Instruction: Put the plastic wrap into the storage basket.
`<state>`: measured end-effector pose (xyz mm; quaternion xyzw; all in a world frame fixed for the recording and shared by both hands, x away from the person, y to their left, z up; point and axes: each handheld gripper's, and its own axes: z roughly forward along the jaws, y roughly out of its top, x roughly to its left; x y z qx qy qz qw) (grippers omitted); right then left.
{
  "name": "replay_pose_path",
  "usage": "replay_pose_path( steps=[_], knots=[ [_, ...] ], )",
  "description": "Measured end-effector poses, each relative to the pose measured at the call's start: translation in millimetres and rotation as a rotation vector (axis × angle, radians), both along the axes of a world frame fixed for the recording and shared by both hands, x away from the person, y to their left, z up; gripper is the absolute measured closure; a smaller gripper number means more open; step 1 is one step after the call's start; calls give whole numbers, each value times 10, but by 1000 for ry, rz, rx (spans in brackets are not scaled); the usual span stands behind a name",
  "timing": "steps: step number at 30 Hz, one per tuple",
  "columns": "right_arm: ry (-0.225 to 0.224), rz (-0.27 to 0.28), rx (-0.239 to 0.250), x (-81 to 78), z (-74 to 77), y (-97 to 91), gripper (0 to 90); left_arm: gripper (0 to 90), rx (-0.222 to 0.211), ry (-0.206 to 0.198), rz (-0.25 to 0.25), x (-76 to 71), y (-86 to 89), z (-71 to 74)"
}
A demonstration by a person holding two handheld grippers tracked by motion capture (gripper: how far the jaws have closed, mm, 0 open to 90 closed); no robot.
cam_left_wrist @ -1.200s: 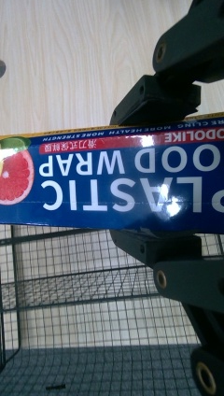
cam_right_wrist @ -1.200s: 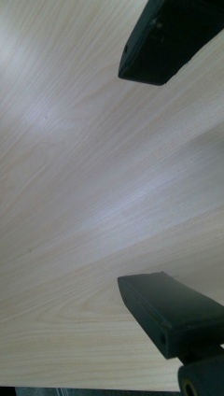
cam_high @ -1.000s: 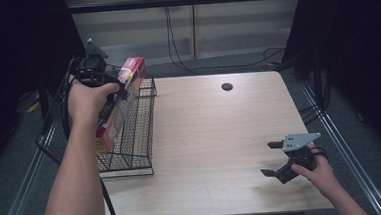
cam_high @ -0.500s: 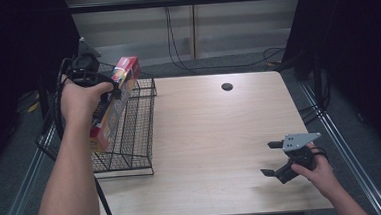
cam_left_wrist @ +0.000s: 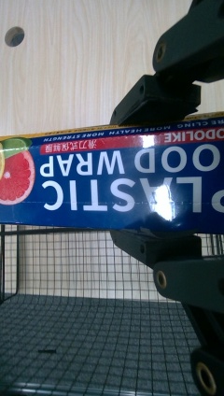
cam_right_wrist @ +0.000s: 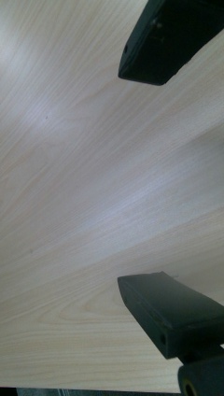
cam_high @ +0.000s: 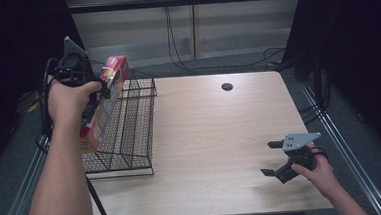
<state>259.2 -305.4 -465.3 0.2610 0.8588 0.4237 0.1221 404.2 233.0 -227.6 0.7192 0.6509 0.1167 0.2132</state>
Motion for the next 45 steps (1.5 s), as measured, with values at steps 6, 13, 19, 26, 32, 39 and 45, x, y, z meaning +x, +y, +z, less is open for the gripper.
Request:
replay_pose_path(
  steps=[6,13,19,26,32,39,45],
  knots=[
    [3,2,0,-2,-3,5,23,451,1,-6,25,-13,59,-17],
    [3,1,0,-2,-1,3,23,451,3,-12,36,-30,125,-36],
    [0,-1,0,-4,2,-2,23,450,-2,-7,48,-39,174,-72],
    [0,-1,-1,-5,3,-4,23,450,2,-10,73,-47,241,-102],
    [1,3,-2,-4,0,0,24,450,1,-7,84,-57,294,-142],
    [2,1,-1,-7,1,-1,23,449,4,-9,103,-64,346,-198],
    [2,3,-2,-5,-5,8,23,449,6,-6,114,-76,394,-247]
  ],
)
